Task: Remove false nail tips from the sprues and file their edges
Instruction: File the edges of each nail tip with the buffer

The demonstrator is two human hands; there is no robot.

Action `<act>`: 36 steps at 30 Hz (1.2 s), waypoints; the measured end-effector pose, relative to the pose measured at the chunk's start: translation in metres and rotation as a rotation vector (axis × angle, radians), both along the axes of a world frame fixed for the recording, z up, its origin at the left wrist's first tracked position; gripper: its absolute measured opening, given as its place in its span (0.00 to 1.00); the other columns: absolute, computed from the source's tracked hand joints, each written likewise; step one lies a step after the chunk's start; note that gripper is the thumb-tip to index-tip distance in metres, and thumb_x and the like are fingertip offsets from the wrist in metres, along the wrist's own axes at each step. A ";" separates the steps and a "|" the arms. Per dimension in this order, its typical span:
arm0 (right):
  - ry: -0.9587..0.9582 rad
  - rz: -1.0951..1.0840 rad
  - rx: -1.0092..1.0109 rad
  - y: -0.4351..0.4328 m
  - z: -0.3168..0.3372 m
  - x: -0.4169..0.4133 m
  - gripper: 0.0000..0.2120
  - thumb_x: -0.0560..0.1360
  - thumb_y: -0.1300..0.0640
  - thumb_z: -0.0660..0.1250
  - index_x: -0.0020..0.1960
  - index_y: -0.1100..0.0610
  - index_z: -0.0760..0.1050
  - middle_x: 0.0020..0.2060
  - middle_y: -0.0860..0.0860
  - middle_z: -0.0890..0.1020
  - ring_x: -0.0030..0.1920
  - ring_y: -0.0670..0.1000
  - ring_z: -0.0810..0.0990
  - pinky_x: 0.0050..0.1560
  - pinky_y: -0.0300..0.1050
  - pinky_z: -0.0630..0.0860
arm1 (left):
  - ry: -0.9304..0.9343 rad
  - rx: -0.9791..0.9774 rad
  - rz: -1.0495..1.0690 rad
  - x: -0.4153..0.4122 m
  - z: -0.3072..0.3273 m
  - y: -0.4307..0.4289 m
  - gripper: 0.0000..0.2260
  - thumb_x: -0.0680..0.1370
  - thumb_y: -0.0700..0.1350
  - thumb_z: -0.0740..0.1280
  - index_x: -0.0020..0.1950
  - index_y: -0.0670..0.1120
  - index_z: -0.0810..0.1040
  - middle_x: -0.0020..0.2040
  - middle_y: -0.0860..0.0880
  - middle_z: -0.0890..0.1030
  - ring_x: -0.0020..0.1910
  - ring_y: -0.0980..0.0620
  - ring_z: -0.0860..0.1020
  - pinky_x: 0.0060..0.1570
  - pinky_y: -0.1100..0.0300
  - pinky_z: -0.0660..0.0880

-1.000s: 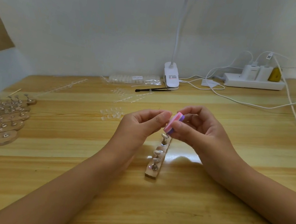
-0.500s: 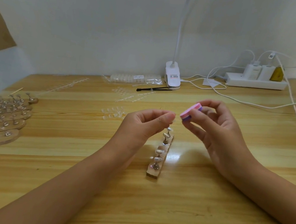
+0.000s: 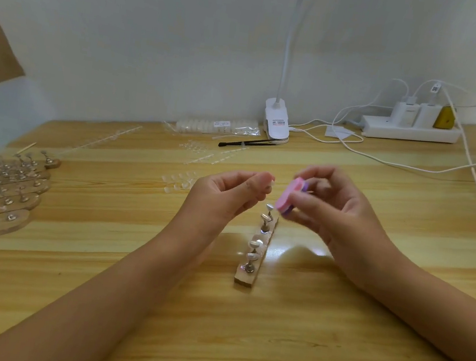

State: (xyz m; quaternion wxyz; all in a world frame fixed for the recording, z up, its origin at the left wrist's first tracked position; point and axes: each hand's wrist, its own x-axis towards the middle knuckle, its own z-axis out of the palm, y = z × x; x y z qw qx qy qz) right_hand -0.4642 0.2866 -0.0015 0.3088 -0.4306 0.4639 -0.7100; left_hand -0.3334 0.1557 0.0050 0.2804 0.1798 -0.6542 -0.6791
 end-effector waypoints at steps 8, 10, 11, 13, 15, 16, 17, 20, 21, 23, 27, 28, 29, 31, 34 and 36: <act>-0.061 -0.055 -0.073 0.001 0.003 -0.006 0.15 0.70 0.58 0.72 0.55 0.56 0.74 0.41 0.47 0.83 0.48 0.51 0.85 0.52 0.43 0.80 | -0.066 -0.097 -0.022 0.001 -0.001 0.003 0.16 0.68 0.56 0.73 0.51 0.49 0.87 0.49 0.49 0.86 0.53 0.53 0.83 0.61 0.56 0.75; 0.003 0.031 -0.014 0.002 0.002 -0.005 0.14 0.70 0.56 0.74 0.54 0.55 0.76 0.42 0.50 0.84 0.47 0.53 0.85 0.50 0.44 0.80 | -0.048 -0.075 -0.009 0.001 -0.001 0.002 0.19 0.67 0.57 0.73 0.52 0.48 0.86 0.49 0.48 0.86 0.52 0.53 0.83 0.60 0.55 0.76; 0.046 0.077 0.020 0.001 0.000 -0.002 0.14 0.69 0.56 0.74 0.53 0.55 0.77 0.44 0.52 0.84 0.48 0.54 0.85 0.50 0.44 0.81 | -0.043 -0.074 -0.011 0.000 -0.002 0.002 0.21 0.67 0.57 0.73 0.53 0.46 0.86 0.50 0.47 0.86 0.54 0.50 0.83 0.62 0.54 0.76; 0.059 0.077 0.018 -0.002 -0.002 0.003 0.13 0.70 0.57 0.74 0.53 0.55 0.77 0.45 0.54 0.84 0.48 0.55 0.85 0.49 0.45 0.81 | -0.049 -0.095 -0.031 0.001 -0.001 0.002 0.21 0.68 0.56 0.72 0.55 0.44 0.85 0.52 0.45 0.86 0.57 0.47 0.82 0.64 0.52 0.75; -0.053 -0.004 -0.030 -0.005 -0.001 0.001 0.14 0.70 0.58 0.73 0.54 0.57 0.75 0.43 0.52 0.84 0.48 0.52 0.85 0.49 0.43 0.81 | -0.071 -0.124 -0.032 0.002 -0.001 0.000 0.20 0.69 0.55 0.73 0.55 0.46 0.85 0.52 0.46 0.86 0.57 0.48 0.82 0.62 0.56 0.76; -0.111 -0.046 -0.051 -0.005 0.000 -0.001 0.15 0.70 0.58 0.72 0.55 0.58 0.74 0.42 0.51 0.84 0.47 0.51 0.85 0.49 0.41 0.80 | -0.083 -0.137 -0.026 0.002 -0.001 0.000 0.19 0.68 0.56 0.73 0.54 0.47 0.86 0.51 0.48 0.86 0.55 0.51 0.82 0.60 0.59 0.77; -0.140 -0.074 -0.059 -0.004 0.001 -0.004 0.15 0.70 0.59 0.71 0.55 0.58 0.74 0.41 0.50 0.84 0.47 0.51 0.85 0.49 0.41 0.80 | -0.088 -0.141 -0.020 0.002 -0.001 0.000 0.18 0.68 0.56 0.73 0.52 0.48 0.86 0.50 0.49 0.86 0.53 0.53 0.83 0.57 0.61 0.77; -0.049 0.027 0.006 -0.001 -0.002 -0.007 0.12 0.70 0.58 0.73 0.53 0.55 0.76 0.41 0.51 0.83 0.46 0.52 0.85 0.48 0.42 0.80 | -0.072 -0.119 -0.010 0.001 -0.001 0.000 0.17 0.67 0.57 0.73 0.50 0.49 0.86 0.46 0.51 0.86 0.49 0.56 0.83 0.56 0.60 0.76; 0.009 0.095 0.040 -0.001 -0.005 -0.004 0.11 0.71 0.58 0.74 0.52 0.54 0.77 0.42 0.52 0.84 0.47 0.53 0.85 0.48 0.43 0.80 | -0.065 -0.115 -0.020 0.001 -0.001 0.000 0.18 0.67 0.57 0.73 0.51 0.48 0.86 0.47 0.50 0.86 0.50 0.54 0.83 0.58 0.57 0.76; 0.047 0.122 0.040 -0.002 -0.007 0.000 0.11 0.71 0.58 0.74 0.52 0.53 0.77 0.44 0.53 0.84 0.48 0.54 0.85 0.50 0.45 0.81 | -0.067 -0.131 -0.055 0.002 0.000 0.000 0.19 0.68 0.56 0.73 0.53 0.45 0.85 0.50 0.47 0.86 0.54 0.50 0.83 0.62 0.54 0.75; -0.132 -0.019 -0.078 -0.002 -0.001 -0.011 0.13 0.70 0.58 0.73 0.53 0.56 0.74 0.40 0.49 0.83 0.47 0.51 0.85 0.50 0.43 0.80 | -0.088 -0.157 -0.054 0.001 -0.001 -0.001 0.18 0.69 0.55 0.73 0.53 0.47 0.86 0.48 0.50 0.86 0.49 0.57 0.83 0.54 0.64 0.77; -0.115 -0.015 -0.073 -0.001 -0.001 -0.013 0.12 0.70 0.58 0.73 0.52 0.55 0.75 0.40 0.49 0.82 0.46 0.51 0.85 0.50 0.42 0.80 | -0.088 -0.150 -0.041 0.001 -0.001 -0.001 0.18 0.68 0.55 0.73 0.53 0.47 0.86 0.46 0.51 0.86 0.48 0.58 0.82 0.53 0.65 0.77; -0.071 0.022 -0.049 -0.001 -0.001 -0.013 0.12 0.70 0.57 0.74 0.51 0.53 0.77 0.40 0.50 0.82 0.46 0.51 0.85 0.49 0.43 0.80 | -0.086 -0.142 -0.029 0.001 -0.002 -0.001 0.18 0.68 0.56 0.73 0.52 0.47 0.86 0.45 0.51 0.86 0.47 0.58 0.82 0.53 0.64 0.77; 0.046 0.130 0.014 -0.001 -0.005 -0.007 0.11 0.70 0.57 0.75 0.50 0.50 0.78 0.42 0.52 0.83 0.47 0.53 0.85 0.49 0.45 0.81 | -0.080 -0.136 -0.033 0.001 -0.002 -0.002 0.18 0.69 0.55 0.72 0.53 0.46 0.86 0.47 0.49 0.86 0.50 0.55 0.83 0.57 0.59 0.77; -0.010 0.064 -0.041 -0.005 -0.006 -0.003 0.11 0.71 0.57 0.75 0.51 0.52 0.78 0.41 0.50 0.83 0.48 0.53 0.85 0.50 0.45 0.81 | -0.073 -0.129 -0.052 0.001 -0.001 -0.001 0.18 0.69 0.55 0.72 0.53 0.46 0.86 0.50 0.47 0.86 0.52 0.52 0.83 0.60 0.56 0.77; -0.106 -0.021 -0.087 -0.004 -0.002 -0.008 0.11 0.71 0.58 0.73 0.52 0.55 0.75 0.39 0.48 0.83 0.47 0.51 0.85 0.50 0.43 0.80 | -0.080 -0.129 -0.032 0.001 -0.002 0.000 0.17 0.68 0.56 0.73 0.51 0.49 0.86 0.48 0.49 0.86 0.50 0.55 0.83 0.57 0.60 0.77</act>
